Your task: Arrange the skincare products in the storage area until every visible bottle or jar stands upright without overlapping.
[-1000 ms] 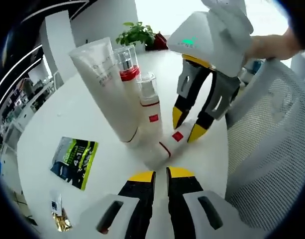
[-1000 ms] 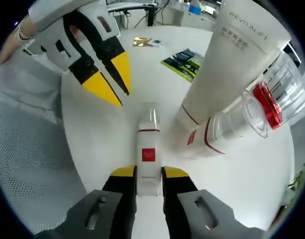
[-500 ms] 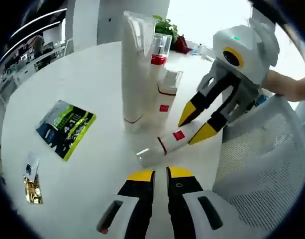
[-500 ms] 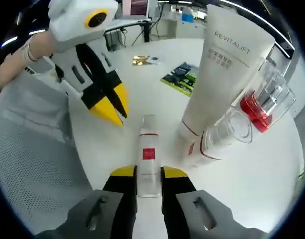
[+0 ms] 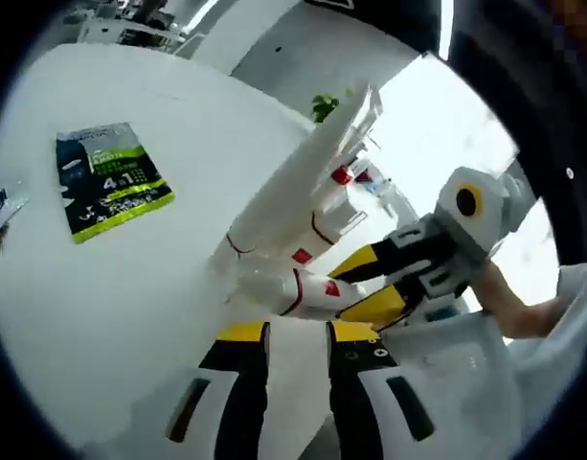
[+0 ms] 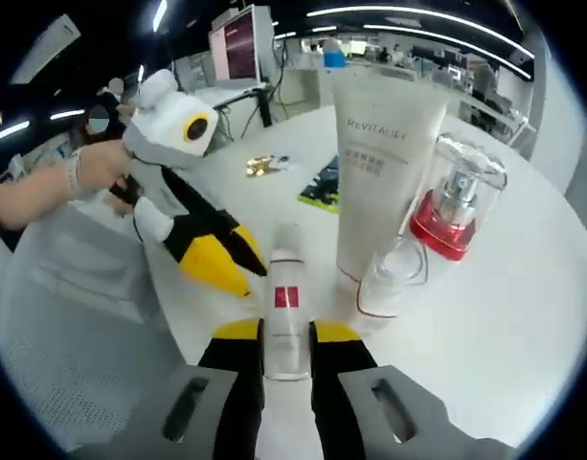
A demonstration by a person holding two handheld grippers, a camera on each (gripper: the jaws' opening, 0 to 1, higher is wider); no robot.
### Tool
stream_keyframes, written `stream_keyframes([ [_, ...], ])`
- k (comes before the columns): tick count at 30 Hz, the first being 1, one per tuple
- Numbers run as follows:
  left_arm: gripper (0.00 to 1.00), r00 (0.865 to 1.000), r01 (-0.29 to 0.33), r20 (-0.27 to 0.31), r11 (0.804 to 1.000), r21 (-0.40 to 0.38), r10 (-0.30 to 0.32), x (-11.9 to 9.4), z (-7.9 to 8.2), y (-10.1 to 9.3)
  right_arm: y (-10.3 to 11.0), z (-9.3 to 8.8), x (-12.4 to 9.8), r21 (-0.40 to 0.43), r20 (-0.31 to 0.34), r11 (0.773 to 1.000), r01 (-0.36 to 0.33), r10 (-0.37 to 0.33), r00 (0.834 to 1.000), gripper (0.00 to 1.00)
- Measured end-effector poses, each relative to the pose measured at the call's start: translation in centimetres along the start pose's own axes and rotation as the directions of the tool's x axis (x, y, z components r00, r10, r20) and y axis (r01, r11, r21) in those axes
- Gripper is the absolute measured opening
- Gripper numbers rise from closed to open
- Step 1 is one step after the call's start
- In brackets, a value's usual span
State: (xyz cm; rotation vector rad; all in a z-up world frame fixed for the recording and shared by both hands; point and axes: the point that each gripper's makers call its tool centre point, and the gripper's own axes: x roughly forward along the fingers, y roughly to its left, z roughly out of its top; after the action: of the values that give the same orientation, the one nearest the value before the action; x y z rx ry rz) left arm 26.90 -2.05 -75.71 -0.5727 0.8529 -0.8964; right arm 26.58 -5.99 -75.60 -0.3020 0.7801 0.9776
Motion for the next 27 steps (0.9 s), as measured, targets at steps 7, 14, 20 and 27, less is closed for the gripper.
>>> stream_keyframes([
  [7,0.25,0.995,0.060,0.090,0.992,-0.111,-0.050,-0.1,1.3,-0.7,0.5,1.6,-0.7,-0.011,0.064,1.000,0.009,-0.008,0.998,0.16],
  [14,0.25,0.984,0.108,0.162,0.978,-0.176,-0.079,0.0,2.6,-1.9,1.3,3.0,-1.3,-0.023,0.113,0.999,0.023,-0.021,0.993,0.16],
  [20,0.23,0.979,0.093,0.198,0.977,-0.191,-0.054,0.1,3.1,-1.7,1.5,3.3,-1.4,-0.057,0.123,0.996,0.065,-0.057,0.991,0.17],
  [27,0.20,0.979,0.065,0.202,0.988,-0.142,-0.035,0.4,3.2,-1.8,1.5,2.7,-0.9,-0.047,0.104,0.997,0.053,-0.048,0.993,0.17],
])
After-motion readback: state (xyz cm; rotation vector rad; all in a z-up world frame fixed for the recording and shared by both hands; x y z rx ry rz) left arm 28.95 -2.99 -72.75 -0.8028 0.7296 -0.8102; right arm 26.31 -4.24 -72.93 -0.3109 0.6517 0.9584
